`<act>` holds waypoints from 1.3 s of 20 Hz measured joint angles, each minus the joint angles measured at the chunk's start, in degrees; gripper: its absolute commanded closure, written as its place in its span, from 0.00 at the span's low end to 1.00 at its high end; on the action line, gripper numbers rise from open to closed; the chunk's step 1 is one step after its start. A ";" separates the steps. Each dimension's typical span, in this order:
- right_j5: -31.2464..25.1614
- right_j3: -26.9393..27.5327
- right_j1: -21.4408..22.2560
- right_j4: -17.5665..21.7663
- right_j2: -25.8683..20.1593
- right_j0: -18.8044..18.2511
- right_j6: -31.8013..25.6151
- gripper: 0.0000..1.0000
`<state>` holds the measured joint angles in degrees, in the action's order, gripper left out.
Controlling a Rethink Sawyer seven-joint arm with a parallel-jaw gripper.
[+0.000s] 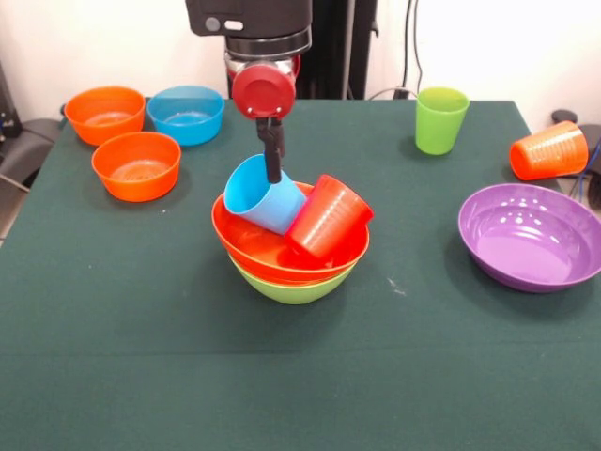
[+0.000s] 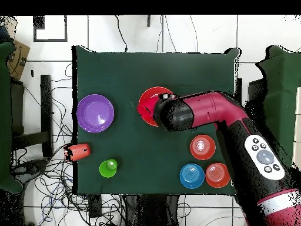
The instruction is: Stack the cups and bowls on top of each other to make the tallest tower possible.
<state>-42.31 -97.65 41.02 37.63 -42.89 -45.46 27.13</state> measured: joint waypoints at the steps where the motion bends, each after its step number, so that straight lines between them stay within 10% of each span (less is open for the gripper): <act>1: 0.00 -0.37 0.34 -0.31 0.00 0.01 0.00 0.00; 15: 0.77 -8.31 7.38 -6.38 2.00 2.88 2.62 0.00; 26: 10.20 -14.52 8.89 -7.22 7.91 10.34 15.38 0.00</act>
<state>-32.11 -112.17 49.91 30.42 -34.98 -35.13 42.51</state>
